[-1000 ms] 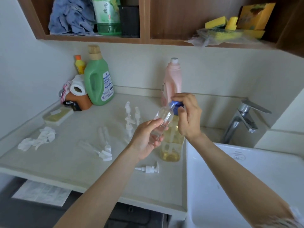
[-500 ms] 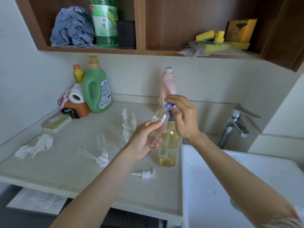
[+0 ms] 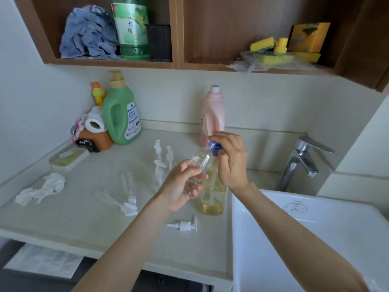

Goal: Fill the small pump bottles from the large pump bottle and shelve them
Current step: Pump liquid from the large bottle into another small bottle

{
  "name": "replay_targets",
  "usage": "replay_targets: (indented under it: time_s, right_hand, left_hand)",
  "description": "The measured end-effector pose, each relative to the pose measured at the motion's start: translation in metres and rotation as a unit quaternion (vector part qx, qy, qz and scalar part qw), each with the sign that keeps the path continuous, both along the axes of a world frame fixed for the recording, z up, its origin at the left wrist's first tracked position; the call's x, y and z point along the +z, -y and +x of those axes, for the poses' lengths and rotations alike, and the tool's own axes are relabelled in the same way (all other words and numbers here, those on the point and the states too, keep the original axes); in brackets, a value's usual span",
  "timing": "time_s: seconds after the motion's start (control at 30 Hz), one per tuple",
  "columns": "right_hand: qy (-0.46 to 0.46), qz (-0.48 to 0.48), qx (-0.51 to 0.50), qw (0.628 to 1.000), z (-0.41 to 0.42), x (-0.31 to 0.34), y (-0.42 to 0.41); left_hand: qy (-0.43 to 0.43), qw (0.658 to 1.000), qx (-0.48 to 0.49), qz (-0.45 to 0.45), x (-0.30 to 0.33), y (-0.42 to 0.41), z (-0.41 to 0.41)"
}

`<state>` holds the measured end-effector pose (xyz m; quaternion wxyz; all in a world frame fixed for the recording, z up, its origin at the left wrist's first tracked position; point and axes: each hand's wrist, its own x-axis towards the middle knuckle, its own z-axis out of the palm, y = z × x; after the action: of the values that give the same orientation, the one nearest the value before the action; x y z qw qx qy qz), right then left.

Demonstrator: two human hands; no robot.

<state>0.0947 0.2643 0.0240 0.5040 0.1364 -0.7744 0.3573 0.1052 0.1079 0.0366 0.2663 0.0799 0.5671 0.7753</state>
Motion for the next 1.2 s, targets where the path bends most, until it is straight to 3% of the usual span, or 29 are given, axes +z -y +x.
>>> replay_targets:
  time_s: [0.2,0.73,1.2]
  right_hand:
    - [0.01,0.011,0.03,0.999,-0.001,0.028,-0.008]
    - [-0.031,-0.029,0.037,0.998,-0.01,0.001,-0.004]
    - [-0.045,-0.015,0.021,0.999,-0.01,-0.002,-0.003]
  left_hand:
    - [-0.025,0.999,0.014,0.023,0.005,0.003,-0.002]
    - [-0.039,0.998,-0.02,0.034,-0.009,-0.006,-0.005]
    - [-0.02,0.999,0.016,0.045,-0.006,-0.001,-0.009]
